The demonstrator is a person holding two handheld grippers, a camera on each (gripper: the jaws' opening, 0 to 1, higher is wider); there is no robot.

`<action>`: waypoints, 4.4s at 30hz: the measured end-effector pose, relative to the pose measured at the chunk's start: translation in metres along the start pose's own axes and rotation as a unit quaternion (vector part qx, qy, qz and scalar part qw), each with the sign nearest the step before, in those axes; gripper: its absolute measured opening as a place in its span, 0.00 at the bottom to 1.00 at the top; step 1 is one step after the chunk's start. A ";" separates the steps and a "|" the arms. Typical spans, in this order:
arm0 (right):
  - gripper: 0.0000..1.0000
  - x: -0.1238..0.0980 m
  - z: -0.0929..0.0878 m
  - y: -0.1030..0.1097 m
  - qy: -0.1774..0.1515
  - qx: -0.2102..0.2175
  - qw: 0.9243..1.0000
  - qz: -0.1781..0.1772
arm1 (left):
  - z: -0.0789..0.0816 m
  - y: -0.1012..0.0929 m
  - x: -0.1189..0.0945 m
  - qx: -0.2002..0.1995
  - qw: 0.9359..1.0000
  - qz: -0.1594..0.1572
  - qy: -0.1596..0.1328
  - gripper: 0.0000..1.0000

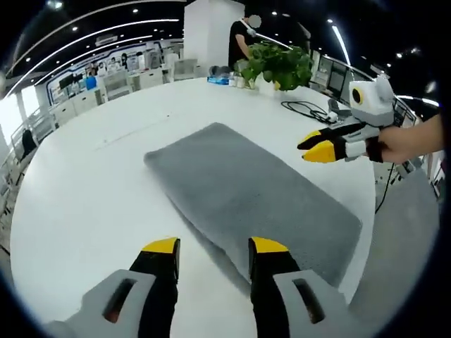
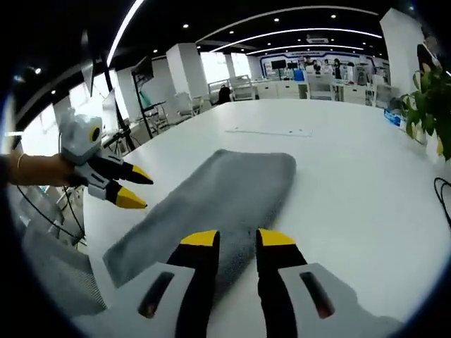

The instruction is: Fold the towel on the table until its edges align and the towel forms a compact rectangular stack.

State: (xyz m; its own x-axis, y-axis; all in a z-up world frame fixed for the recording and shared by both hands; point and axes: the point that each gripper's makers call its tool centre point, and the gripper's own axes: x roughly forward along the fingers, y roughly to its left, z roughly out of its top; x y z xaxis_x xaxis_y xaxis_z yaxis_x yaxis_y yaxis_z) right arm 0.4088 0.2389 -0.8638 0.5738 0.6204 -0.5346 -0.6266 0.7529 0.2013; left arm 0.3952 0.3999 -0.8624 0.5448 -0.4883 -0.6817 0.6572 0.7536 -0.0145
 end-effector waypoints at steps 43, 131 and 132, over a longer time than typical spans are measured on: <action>0.32 -0.029 -0.107 0.097 0.169 -0.391 0.890 0.162 | -0.070 -0.118 -0.004 0.332 0.931 -0.126 0.085 0.27; 0.08 -0.165 -0.010 0.188 0.253 -0.172 0.891 0.336 | 0.018 -0.165 -0.155 0.187 0.925 -0.327 0.059 0.09; 0.08 -0.165 -0.008 0.189 0.253 -0.171 0.890 0.337 | 0.019 -0.165 -0.155 0.186 0.925 -0.327 0.058 0.09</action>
State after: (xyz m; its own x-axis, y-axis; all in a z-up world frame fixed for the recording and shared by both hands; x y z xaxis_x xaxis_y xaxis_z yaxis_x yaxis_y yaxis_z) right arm 0.1917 0.2767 -0.7441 -0.2511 0.6626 -0.7056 -0.9122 0.0819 0.4015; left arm 0.2120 0.3436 -0.7405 -0.0773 -0.7193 -0.6904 0.9718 0.1005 -0.2136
